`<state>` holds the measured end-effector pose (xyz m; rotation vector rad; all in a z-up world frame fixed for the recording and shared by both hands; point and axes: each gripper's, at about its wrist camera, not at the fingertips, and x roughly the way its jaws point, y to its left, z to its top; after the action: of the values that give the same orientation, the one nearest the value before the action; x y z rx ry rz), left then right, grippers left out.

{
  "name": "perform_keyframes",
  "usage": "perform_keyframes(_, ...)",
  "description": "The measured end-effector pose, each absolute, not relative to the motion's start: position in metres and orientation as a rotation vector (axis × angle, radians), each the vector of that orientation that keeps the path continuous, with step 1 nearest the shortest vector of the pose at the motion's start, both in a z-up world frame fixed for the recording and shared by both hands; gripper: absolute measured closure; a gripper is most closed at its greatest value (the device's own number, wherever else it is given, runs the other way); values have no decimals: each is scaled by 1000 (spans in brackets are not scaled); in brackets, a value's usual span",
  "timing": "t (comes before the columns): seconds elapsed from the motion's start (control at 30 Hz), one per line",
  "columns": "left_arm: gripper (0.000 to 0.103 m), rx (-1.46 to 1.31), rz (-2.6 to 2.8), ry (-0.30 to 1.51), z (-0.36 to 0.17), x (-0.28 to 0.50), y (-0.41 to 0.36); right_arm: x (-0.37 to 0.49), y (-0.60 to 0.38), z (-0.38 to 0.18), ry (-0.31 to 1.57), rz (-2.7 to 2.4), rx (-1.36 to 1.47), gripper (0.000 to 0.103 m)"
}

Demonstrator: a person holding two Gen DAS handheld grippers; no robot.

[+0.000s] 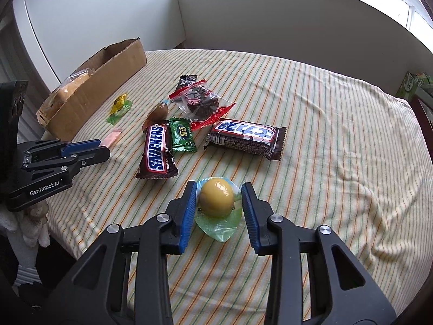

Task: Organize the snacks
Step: 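Grasp the pink candy with the left tool while the right tool grasps the yellow ball candy, then carry both candies over the cardboard box and open both tools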

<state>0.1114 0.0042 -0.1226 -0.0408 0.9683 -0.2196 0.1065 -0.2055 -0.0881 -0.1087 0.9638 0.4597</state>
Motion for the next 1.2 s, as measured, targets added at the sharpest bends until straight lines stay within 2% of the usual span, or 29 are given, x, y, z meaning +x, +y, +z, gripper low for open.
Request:
perform_keyframes(0.3, 84, -64, -205, 874, -83, 97, 21, 101, -196, -53, 890, 493, -96, 68)
perform_keyframes(0.67, 84, -66, -118, 774, -45, 99, 67, 121, -120, -2, 780, 610, -151, 68)
perform_keyframes(0.9, 84, -81, -33, 744, -41, 101, 110, 143, -48, 20, 741, 709, -179, 68)
perform_keyframes(1.2, 84, -105, 46, 752, -48, 104, 155, 159, 35, 12, 762, 794, -248, 68)
